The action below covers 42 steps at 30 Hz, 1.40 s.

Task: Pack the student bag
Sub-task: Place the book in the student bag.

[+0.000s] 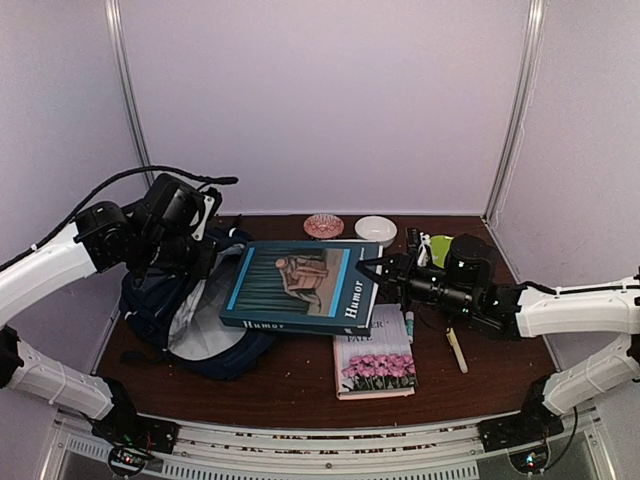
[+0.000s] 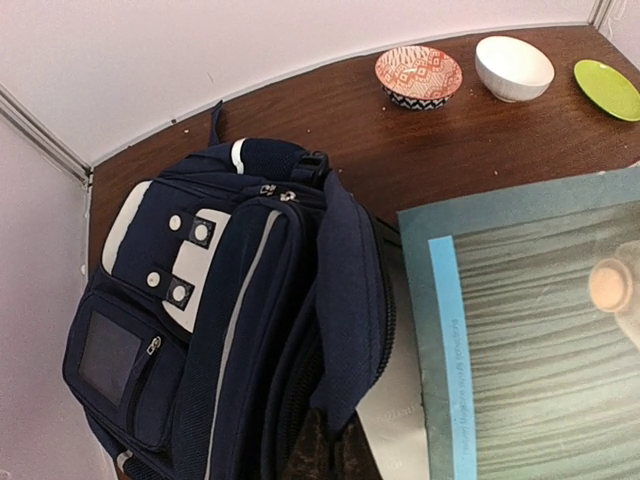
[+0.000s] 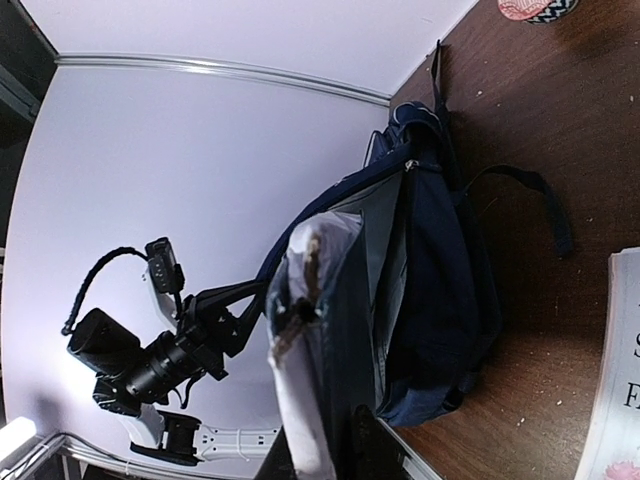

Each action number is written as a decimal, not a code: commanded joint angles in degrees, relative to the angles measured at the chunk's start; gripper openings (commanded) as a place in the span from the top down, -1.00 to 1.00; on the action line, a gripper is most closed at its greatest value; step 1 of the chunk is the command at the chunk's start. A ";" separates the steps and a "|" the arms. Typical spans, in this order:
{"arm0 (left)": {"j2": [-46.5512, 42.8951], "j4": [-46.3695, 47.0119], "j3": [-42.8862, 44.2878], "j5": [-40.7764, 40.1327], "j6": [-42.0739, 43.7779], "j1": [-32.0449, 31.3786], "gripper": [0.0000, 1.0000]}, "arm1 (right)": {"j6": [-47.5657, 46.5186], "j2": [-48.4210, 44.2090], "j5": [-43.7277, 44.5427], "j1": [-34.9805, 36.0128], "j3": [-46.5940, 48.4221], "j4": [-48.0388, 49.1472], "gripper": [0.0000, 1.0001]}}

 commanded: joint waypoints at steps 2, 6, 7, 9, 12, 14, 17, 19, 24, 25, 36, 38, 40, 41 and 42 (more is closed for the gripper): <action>-0.17 4.79 4.97 1.34 -1.12 0.14 1.00 | 2.27 4.32 4.28 1.73 2.87 4.91 0.79; 0.35 6.09 5.59 3.26 -1.92 0.18 1.00 | 3.48 9.10 4.90 3.59 4.37 5.84 0.80; 0.48 6.67 5.53 4.12 -2.17 0.14 1.00 | 3.82 10.40 4.82 4.03 4.84 6.43 0.80; 0.90 7.63 5.58 5.54 -2.80 0.14 1.00 | 4.20 12.81 5.14 4.88 6.21 6.76 0.81; 1.68 8.04 5.76 7.03 -3.75 0.14 1.00 | 5.03 16.64 5.05 5.61 8.63 7.82 0.82; 1.76 8.63 5.69 8.03 -4.08 0.14 1.00 | 5.51 19.28 5.08 5.78 10.97 7.88 0.83; 1.51 9.38 5.59 10.03 -4.63 0.07 1.00 | 6.03 23.38 5.66 5.78 14.38 7.97 0.84; 1.37 9.61 5.76 11.35 -5.25 0.14 1.00 | 6.21 26.18 6.54 5.75 16.72 8.53 0.84; 0.83 10.58 6.09 15.59 -6.91 0.14 1.00 | 7.67 33.41 8.64 5.87 22.93 10.76 0.85; 0.61 10.85 6.12 16.65 -7.19 0.14 1.00 | 7.82 34.80 8.95 5.95 24.27 11.24 0.85; -0.02 16.14 5.90 24.27 -11.64 0.14 1.00 | 10.70 48.53 15.61 9.04 38.46 15.72 0.86; 0.20 17.38 5.29 25.01 -12.55 0.13 1.00 | 11.01 49.94 18.41 9.91 39.92 16.28 0.86; 0.42 18.28 4.95 25.53 -13.35 0.14 1.00 | 11.67 51.78 20.43 10.49 41.43 17.20 0.86; 0.52 18.70 4.74 25.76 -13.74 0.14 1.00 | 12.17 52.72 21.48 10.83 42.02 17.83 0.86; 0.53 19.22 4.53 25.86 -14.16 0.14 1.00 | 12.63 53.55 22.40 11.04 42.77 18.15 0.86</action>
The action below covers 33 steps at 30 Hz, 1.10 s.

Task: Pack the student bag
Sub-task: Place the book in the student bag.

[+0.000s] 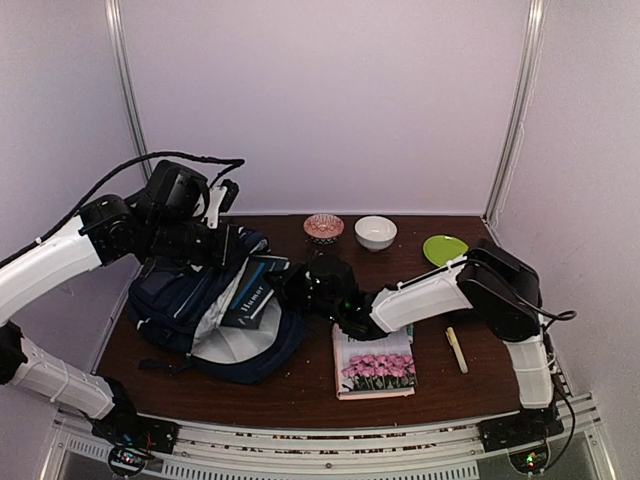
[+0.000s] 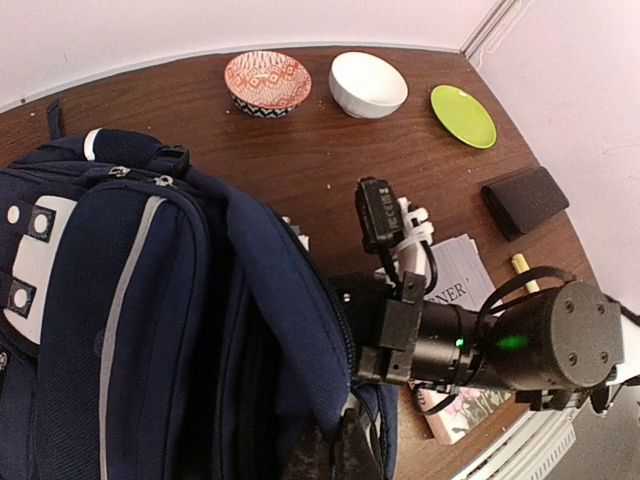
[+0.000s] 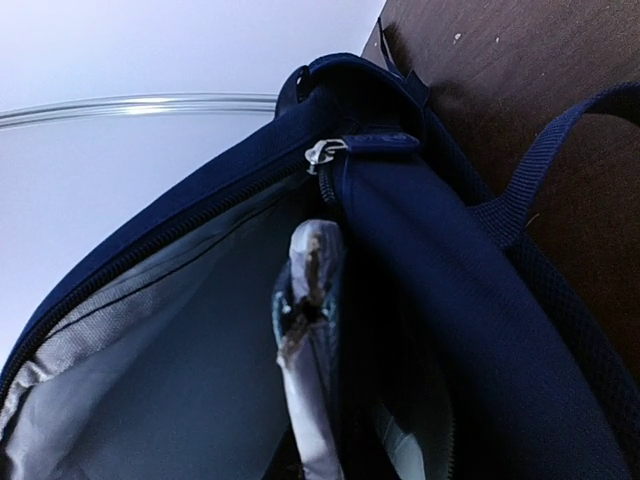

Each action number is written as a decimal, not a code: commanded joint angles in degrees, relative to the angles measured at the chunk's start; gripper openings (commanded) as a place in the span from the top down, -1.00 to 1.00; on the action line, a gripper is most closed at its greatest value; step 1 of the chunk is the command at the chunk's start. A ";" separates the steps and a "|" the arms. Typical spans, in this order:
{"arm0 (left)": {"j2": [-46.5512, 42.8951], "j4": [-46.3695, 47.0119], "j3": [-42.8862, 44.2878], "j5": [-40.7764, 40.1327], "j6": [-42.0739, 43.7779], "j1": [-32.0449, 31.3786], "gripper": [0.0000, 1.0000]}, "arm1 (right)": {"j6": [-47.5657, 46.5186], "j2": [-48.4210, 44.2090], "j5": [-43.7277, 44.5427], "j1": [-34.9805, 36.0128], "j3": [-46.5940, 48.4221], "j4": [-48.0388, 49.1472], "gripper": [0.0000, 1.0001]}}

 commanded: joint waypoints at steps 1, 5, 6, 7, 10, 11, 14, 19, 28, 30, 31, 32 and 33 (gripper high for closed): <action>-1.64 12.73 1.51 3.96 -2.93 -0.30 1.00 | 3.26 2.83 7.15 1.61 4.84 9.98 0.86; -1.76 14.29 0.60 3.80 -4.68 -0.24 1.00 | 3.60 6.18 9.34 2.55 10.20 9.73 0.86; -1.84 15.04 0.11 3.80 -5.37 -0.24 1.00 | 3.10 7.01 9.50 2.86 12.08 8.61 0.86; -2.00 16.49 -0.67 3.82 -6.06 -0.26 1.00 | 2.59 8.08 9.65 3.14 13.96 7.13 0.87; -2.06 18.72 -2.54 3.95 -8.05 -0.32 1.00 | 2.31 10.65 9.60 3.85 19.50 4.28 0.87; -1.96 19.05 -2.80 3.84 -8.42 -0.32 1.00 | 2.52 11.55 9.58 3.99 21.00 3.70 0.87; -1.67 19.83 -3.21 3.90 -8.93 -0.46 1.00 | 3.01 14.30 9.49 4.36 24.53 2.53 0.86; -1.64 20.64 -4.13 2.96 -9.10 -0.43 1.00 | 2.62 18.64 5.22 4.57 32.57 -0.97 0.71; -4.47 15.65 -1.97 -4.75 -5.21 -0.03 1.00 | 2.13 13.49 -2.39 2.88 25.13 1.33 -0.24; -4.98 13.88 -1.15 -7.05 -3.79 0.19 1.00 | 0.73 10.05 -3.71 2.22 21.54 0.49 -0.30; -5.27 13.32 -0.97 -8.09 -3.38 0.35 1.00 | 0.00 8.17 -4.10 1.85 19.14 0.18 -0.31; -5.65 12.89 -0.94 -8.79 -3.08 0.66 1.00 | -0.55 6.34 -4.17 1.64 16.70 -0.02 -0.33; -5.87 12.57 -0.98 -9.22 -2.95 1.05 1.00 | -1.10 4.56 -4.04 1.47 14.32 0.15 -0.34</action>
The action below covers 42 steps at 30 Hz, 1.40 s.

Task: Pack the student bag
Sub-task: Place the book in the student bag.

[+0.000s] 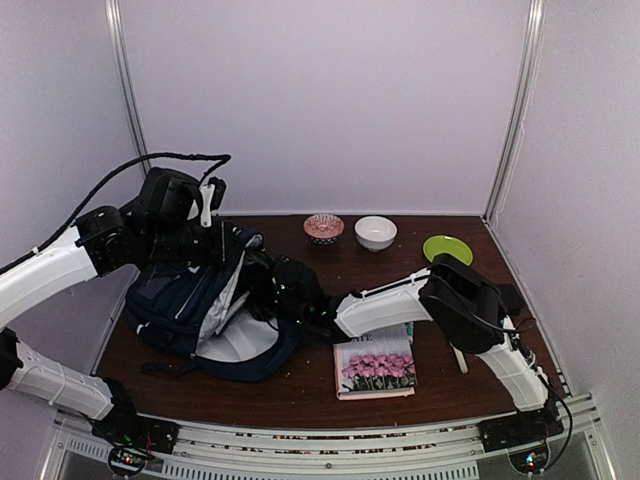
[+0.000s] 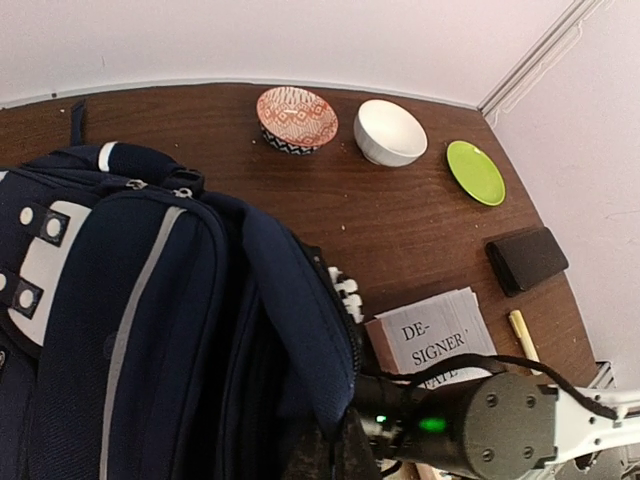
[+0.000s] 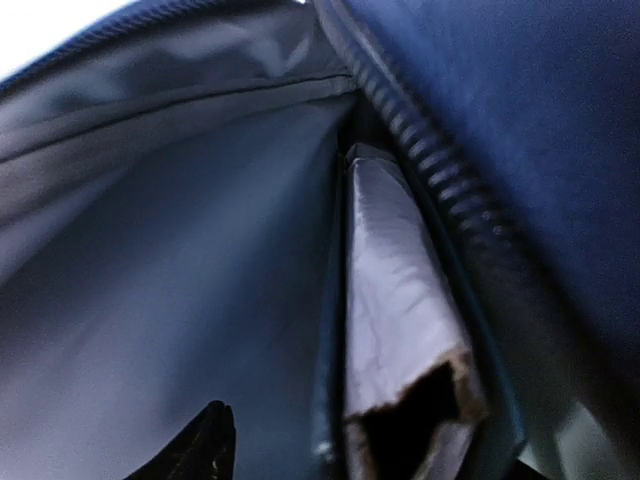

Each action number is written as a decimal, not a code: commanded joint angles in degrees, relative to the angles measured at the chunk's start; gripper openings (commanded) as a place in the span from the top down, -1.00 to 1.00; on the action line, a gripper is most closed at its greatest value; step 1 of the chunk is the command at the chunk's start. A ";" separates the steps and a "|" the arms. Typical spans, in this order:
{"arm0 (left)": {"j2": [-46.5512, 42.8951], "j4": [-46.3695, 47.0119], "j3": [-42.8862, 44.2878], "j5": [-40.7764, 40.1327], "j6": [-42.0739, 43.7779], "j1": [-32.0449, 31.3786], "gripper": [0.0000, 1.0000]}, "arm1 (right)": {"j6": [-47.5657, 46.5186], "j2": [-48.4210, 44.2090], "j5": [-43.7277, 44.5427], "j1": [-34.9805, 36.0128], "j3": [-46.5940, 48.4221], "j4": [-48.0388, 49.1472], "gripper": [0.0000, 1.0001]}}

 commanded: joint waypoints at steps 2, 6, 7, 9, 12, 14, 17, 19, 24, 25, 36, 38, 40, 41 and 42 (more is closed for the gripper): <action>-3.82 6.04 3.15 -4.26 3.01 2.03 1.00 | -3.69 -13.09 -2.36 -1.23 -10.13 4.78 -0.39; -4.44 6.06 2.28 -4.63 3.39 3.24 1.00 | -4.82 -15.85 -5.09 -1.94 -13.73 3.95 -0.53; -4.50 5.97 2.16 -4.67 3.41 3.34 1.00 | -5.25 -16.32 -5.75 -2.07 -14.03 2.78 -0.56; -4.59 5.88 1.92 -4.70 3.35 3.49 1.00 | -6.22 -16.94 -6.83 -2.46 -14.39 0.36 -0.61; -4.78 5.81 1.50 -4.91 3.29 3.49 1.00 | -7.76 -17.95 -8.22 -2.98 -14.26 -5.62 -0.64; -4.88 5.80 1.20 -4.79 3.27 3.48 1.00 | -8.92 -18.95 -8.26 -3.21 -15.17 -8.56 -0.64; -4.88 5.83 0.76 -4.42 3.23 3.50 1.00 | -9.90 -20.01 -8.78 -3.57 -16.46 -10.99 -0.54; -4.82 6.02 0.64 -4.07 3.27 3.49 1.00 | -10.36 -20.29 -9.69 -3.74 -16.85 -12.30 -0.45; -4.30 6.05 1.08 -3.03 3.80 3.50 1.00 | -16.21 -23.20 -8.16 -3.71 -16.83 -21.56 -0.49; -4.23 6.07 1.08 -3.02 3.85 3.48 1.00 | -17.78 -24.15 -7.16 -3.66 -16.65 -24.11 -0.52; -3.60 8.09 -0.70 -0.41 3.30 3.50 1.00 | -27.78 -30.97 1.46 -3.21 -14.38 -40.77 -0.58; -3.53 9.31 -1.74 0.56 3.03 3.46 1.00 | -29.46 -31.40 4.37 -2.99 -13.26 -43.19 -0.59; -3.36 11.05 -3.14 1.89 2.39 3.50 1.00 | -30.26 -31.27 4.24 -3.60 -13.60 -41.15 -0.61; -3.21 11.98 -3.81 2.77 1.86 3.50 1.00 | -29.51 -30.87 1.70 -4.17 -14.49 -36.25 -0.60; -3.20 12.87 -4.44 3.68 1.34 3.50 1.00 | -28.13 -30.06 -1.53 -4.73 -14.69 -32.93 -0.59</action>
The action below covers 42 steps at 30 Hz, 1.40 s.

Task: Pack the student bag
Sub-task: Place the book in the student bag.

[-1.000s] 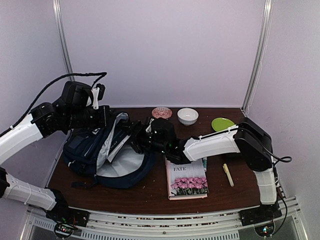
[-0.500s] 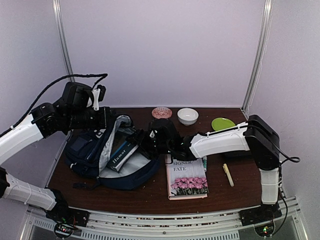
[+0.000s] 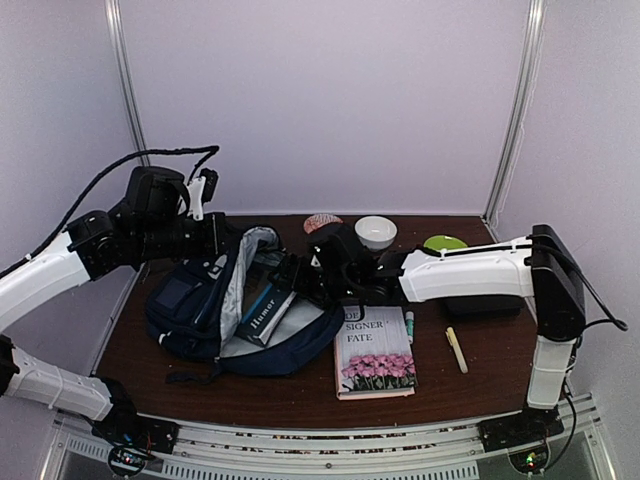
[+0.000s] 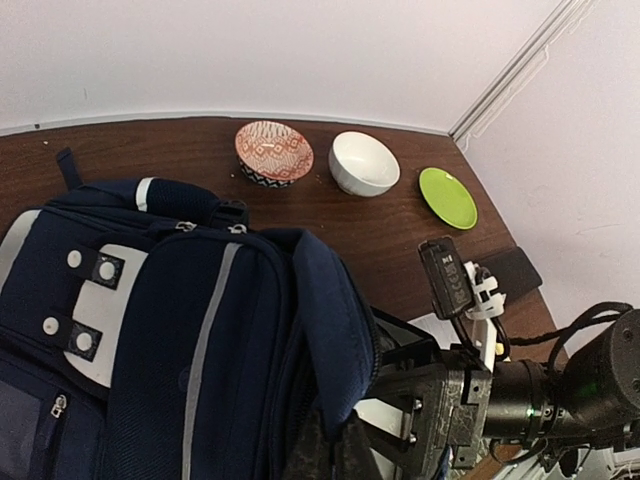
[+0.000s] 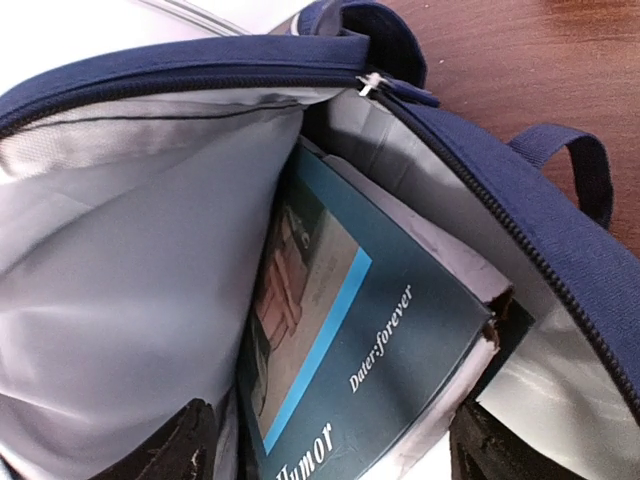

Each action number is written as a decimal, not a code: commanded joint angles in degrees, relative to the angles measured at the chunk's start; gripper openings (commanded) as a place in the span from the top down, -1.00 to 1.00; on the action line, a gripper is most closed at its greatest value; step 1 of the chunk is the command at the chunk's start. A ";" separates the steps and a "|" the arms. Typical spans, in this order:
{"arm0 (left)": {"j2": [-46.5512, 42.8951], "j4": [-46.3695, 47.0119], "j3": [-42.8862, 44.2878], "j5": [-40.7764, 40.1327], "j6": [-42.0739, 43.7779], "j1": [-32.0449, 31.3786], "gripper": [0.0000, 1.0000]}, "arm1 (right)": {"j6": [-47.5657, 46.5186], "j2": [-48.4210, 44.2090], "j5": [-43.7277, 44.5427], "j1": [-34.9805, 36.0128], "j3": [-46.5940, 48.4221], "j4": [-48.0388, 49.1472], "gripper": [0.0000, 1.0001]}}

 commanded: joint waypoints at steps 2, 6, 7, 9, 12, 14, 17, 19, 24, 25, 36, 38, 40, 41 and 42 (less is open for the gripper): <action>-0.26 9.01 -3.24 3.07 -1.97 0.65 1.00 | 0.01 0.76 -5.58 -2.14 2.71 8.82 -0.56; -0.87 11.22 -4.80 4.97 -3.23 0.66 1.00 | 5.39 4.74 -12.08 -1.90 5.68 17.07 -0.51; -1.04 11.27 -4.94 4.94 -3.39 0.65 1.00 | 5.50 5.08 -11.79 -1.86 6.54 16.84 -0.50; -1.48 11.45 -5.31 4.86 -3.47 0.62 1.00 | 5.47 5.11 -11.19 -1.75 7.33 17.32 -0.51; -2.08 12.45 -6.17 4.50 -3.96 0.63 1.00 | 8.27 6.26 -12.54 -1.82 8.66 20.72 -0.51; -2.62 12.23 -6.30 3.46 -3.98 0.66 1.00 | 8.49 6.42 -12.22 -1.72 9.89 19.27 -0.50; -4.10 10.81 -6.13 0.58 -3.20 0.63 1.00 | 8.27 4.06 -10.87 -1.87 7.88 17.74 -0.48; -5.10 9.62 -5.82 -1.44 -2.43 0.66 1.00 | 6.58 1.96 -9.47 -1.94 7.32 12.99 -0.47; -5.45 8.63 -5.00 -3.22 -1.15 0.66 1.00 | 3.11 -2.04 -6.28 -2.03 5.73 3.18 -0.45; -5.31 8.58 -4.83 -3.23 -0.98 0.66 1.00 | 1.72 -2.42 -5.67 -1.98 5.98 1.26 -0.44; -3.72 9.13 -3.55 -2.20 -0.59 0.66 1.00 | 0.85 -0.13 -9.01 0.34 6.41 -2.85 -0.06; -3.33 9.35 -2.93 -1.73 -0.36 0.64 1.00 | 1.94 0.60 -8.58 0.88 5.49 -2.22 0.05; -3.06 9.41 -2.41 -1.21 -0.10 0.66 1.00 | 2.27 1.70 -8.07 1.29 5.13 -2.71 0.16; -3.00 9.48 -2.19 -0.87 0.00 0.66 1.00 | 2.26 2.46 -8.15 1.43 5.20 -3.09 0.21; -2.86 9.57 -2.10 -0.64 0.11 0.66 1.00 | 2.21 3.35 -8.27 1.52 5.53 -3.73 0.27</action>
